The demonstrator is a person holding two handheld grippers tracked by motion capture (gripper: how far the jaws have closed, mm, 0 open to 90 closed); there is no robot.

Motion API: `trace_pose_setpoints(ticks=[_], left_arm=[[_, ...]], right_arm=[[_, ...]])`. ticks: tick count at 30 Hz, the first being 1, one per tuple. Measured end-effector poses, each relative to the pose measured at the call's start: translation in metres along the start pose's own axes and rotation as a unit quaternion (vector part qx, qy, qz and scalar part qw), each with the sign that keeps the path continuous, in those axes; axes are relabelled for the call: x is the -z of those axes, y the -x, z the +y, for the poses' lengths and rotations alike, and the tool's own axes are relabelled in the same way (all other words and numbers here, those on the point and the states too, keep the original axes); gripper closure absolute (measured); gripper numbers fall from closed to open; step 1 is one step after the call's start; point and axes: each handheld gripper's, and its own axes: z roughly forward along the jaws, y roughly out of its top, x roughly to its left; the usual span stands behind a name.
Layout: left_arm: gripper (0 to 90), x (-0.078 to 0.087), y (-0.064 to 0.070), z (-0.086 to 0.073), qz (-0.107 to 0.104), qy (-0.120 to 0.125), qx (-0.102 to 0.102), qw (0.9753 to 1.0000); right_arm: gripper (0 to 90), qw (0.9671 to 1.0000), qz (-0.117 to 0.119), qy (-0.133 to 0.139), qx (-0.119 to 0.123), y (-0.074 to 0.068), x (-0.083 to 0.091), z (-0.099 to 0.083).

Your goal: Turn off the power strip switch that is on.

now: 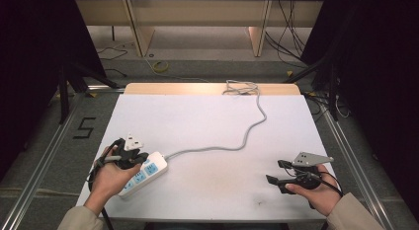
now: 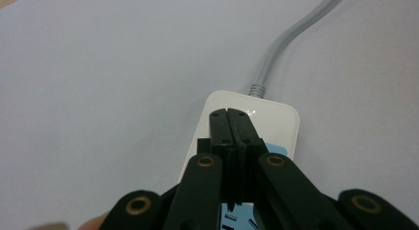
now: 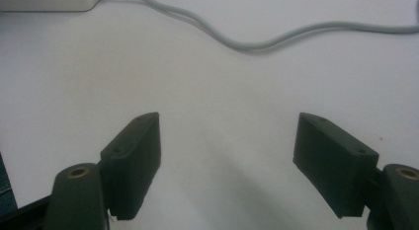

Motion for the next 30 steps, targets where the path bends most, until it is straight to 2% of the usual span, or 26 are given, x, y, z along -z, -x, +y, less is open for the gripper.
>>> trace_pose_setpoints(ticks=[19, 30], left_arm=[[90.0, -0.011, -0.005, 0.008, 0.000, -0.036, -0.012, 0.9993], [90.0, -0.023, -0.004, 0.009, 0.006, -0.068, -0.039, 0.9969]], right_arm=[[27.0, 1.0000, 0.001, -0.001, 0.000, 0.000, 0.000, 0.000], [27.0, 1.0000, 0.001, 0.000, 0.000, 0.000, 0.000, 0.000]])
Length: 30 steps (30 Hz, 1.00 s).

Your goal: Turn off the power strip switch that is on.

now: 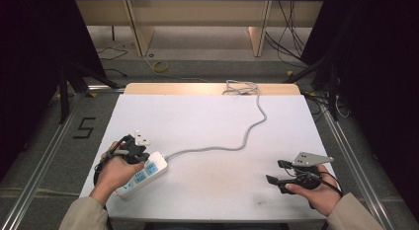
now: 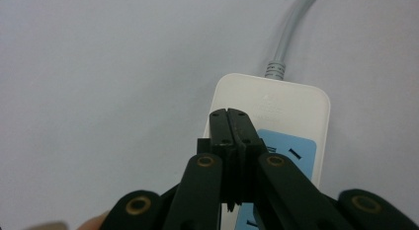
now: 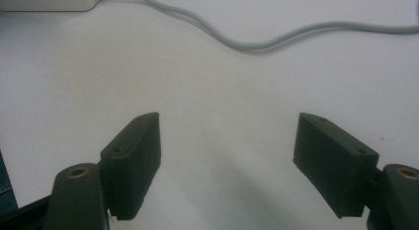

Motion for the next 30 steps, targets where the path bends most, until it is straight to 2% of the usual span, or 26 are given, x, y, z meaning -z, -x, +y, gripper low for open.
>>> trace_pose_setpoints(ticks=[14, 30], left_arm=[[90.0, -0.009, 0.000, 0.003, 0.002, -0.025, -0.016, 0.9996], [90.0, -0.014, 0.000, 0.007, 0.003, -0.041, -0.020, 0.9989]], right_arm=[[27.0, 1.0000, 0.001, 0.000, 0.000, 0.000, 0.000, 0.000], [27.0, 1.0000, 0.001, -0.001, 0.001, 0.000, 0.000, 0.000]])
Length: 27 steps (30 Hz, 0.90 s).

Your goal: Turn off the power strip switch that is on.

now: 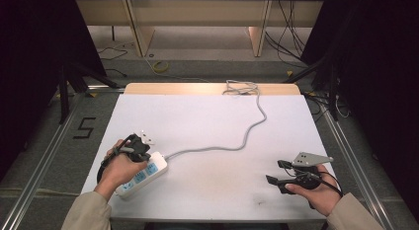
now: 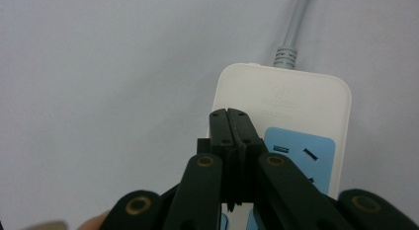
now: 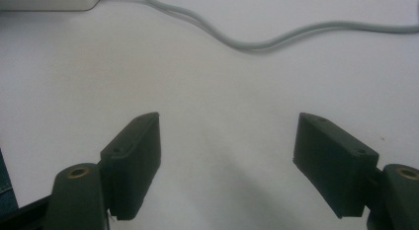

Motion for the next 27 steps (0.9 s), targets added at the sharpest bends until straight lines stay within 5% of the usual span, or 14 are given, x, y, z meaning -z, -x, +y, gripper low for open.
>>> trace_pose_setpoints(ticks=[27], left_arm=[[90.0, -0.0041, 0.0017, 0.0019, 0.005, -0.016, -0.004, 0.9998]], right_arm=[[27.0, 1.0000, 0.000, -0.001, -0.001, 0.0002, -0.0001, -0.0002]])
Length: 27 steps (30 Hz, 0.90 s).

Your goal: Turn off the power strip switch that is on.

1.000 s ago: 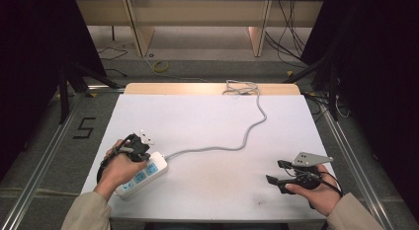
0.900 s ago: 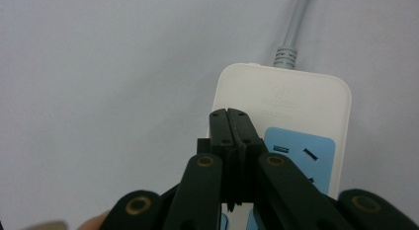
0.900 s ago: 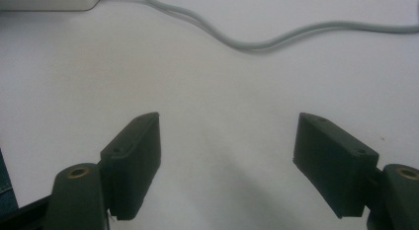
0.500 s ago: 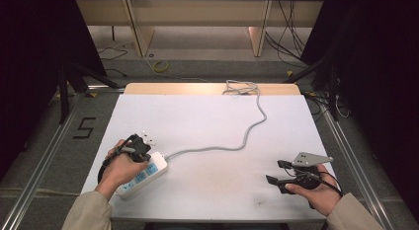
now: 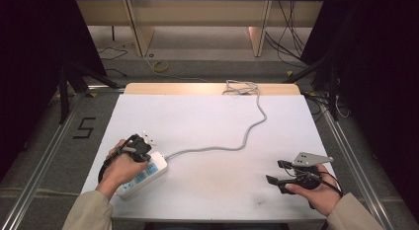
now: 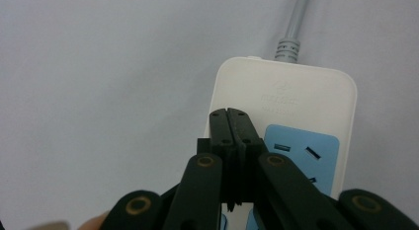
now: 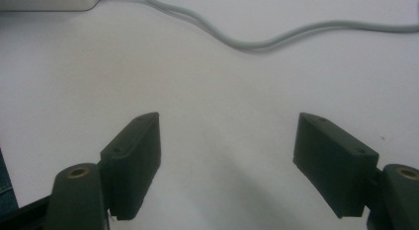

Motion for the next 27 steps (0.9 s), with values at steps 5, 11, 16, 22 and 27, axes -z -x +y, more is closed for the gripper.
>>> trace_pose_setpoints(ticks=[5, 11, 16, 22, 27], left_arm=[[90.0, -0.0003, 0.0014, 0.0021, 0.003, -0.008, -0.007, 0.9999], [90.0, -0.0006, 0.0006, 0.0025, 0.000, -0.010, -0.004, 0.9999], [90.0, -0.0004, -0.0001, 0.0032, -0.001, -0.014, -0.003, 0.9999], [90.0, -0.0010, 0.0009, 0.0055, 0.000, -0.022, -0.002, 0.9998], [90.0, -0.0012, 0.0016, 0.0065, 0.003, -0.026, -0.005, 0.9996]], right_arm=[[27.0, 1.0000, 0.001, 0.000, -0.001, -0.0003, -0.0002, 0.0001], [27.0, 1.0000, 0.000, 0.000, -0.001, 0.0000, 0.0002, -0.0001], [27.0, 1.0000, 0.000, 0.001, 0.001, -0.0001, 0.0004, -0.0001], [27.0, 1.0000, 0.001, 0.001, 0.000, 0.0000, 0.0004, -0.0003], [27.0, 1.0000, 0.001, 0.001, 0.000, -0.0003, 0.0009, -0.0003]])
